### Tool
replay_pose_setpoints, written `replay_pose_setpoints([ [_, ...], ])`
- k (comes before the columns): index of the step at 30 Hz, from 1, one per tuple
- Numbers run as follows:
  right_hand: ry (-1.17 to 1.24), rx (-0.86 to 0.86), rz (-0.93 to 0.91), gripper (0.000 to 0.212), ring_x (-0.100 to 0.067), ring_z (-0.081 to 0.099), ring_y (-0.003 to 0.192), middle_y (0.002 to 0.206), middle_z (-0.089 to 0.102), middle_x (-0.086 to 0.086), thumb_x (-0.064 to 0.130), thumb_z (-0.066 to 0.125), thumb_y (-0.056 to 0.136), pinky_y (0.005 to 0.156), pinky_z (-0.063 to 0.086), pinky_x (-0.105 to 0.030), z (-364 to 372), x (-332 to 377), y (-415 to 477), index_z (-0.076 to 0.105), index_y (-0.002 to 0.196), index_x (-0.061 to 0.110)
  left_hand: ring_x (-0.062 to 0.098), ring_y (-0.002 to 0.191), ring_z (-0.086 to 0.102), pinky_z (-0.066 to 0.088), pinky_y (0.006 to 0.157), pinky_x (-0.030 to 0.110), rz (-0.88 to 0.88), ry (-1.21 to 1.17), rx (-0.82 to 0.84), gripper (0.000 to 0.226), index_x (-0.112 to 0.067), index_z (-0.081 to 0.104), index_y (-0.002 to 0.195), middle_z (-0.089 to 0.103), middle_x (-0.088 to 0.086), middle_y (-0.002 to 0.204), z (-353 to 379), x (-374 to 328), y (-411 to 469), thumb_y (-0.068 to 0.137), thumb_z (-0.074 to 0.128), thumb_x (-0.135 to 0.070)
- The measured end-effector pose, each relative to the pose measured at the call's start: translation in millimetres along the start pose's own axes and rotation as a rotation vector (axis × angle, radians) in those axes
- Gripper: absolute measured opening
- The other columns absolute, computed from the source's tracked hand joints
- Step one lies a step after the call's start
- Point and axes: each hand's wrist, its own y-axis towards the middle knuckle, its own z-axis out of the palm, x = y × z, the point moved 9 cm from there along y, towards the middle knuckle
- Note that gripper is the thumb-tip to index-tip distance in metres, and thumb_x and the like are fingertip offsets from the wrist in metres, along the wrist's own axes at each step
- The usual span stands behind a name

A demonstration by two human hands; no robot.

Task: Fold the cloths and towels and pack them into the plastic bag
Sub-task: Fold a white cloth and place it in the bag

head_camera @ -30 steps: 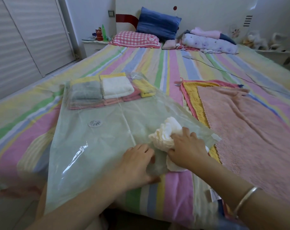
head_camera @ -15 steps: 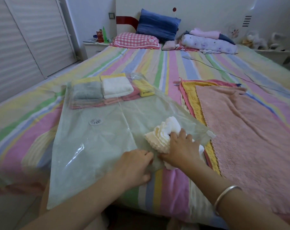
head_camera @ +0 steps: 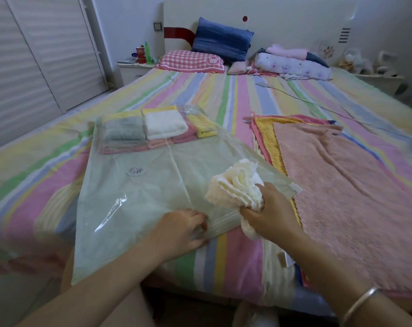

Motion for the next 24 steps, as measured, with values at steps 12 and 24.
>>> replay_pose_setpoints([
  [12,0.039,-0.103,-0.114,0.034,-0.012,0.056,0.089,0.107,0.054,0.010,0.030,0.072,0.073,0.067,0.047,-0.031,-15,0,-20,0.064,0.105,0.021,0.020,0.059,0.066,0.048,0.049,0.029,-0.295,0.071,-0.214,0.012,-0.022,0.062,0.074,0.068,-0.004,0.068,-30,-9,-6,0.071,0.072,-0.028],
  [24,-0.590,0.305,-0.253,0.039,-0.026,0.056,0.099,0.105,0.053,-0.001,0.050,0.061,0.075,0.076,0.043,-0.033,40,32,-19,0.062,0.105,0.025,0.029,0.080,0.062,0.056,0.082,0.052,-0.600,-0.883,-0.329,0.015,-0.009,0.069,0.078,0.067,0.032,0.095,-139,46,26,0.082,0.075,-0.022],
])
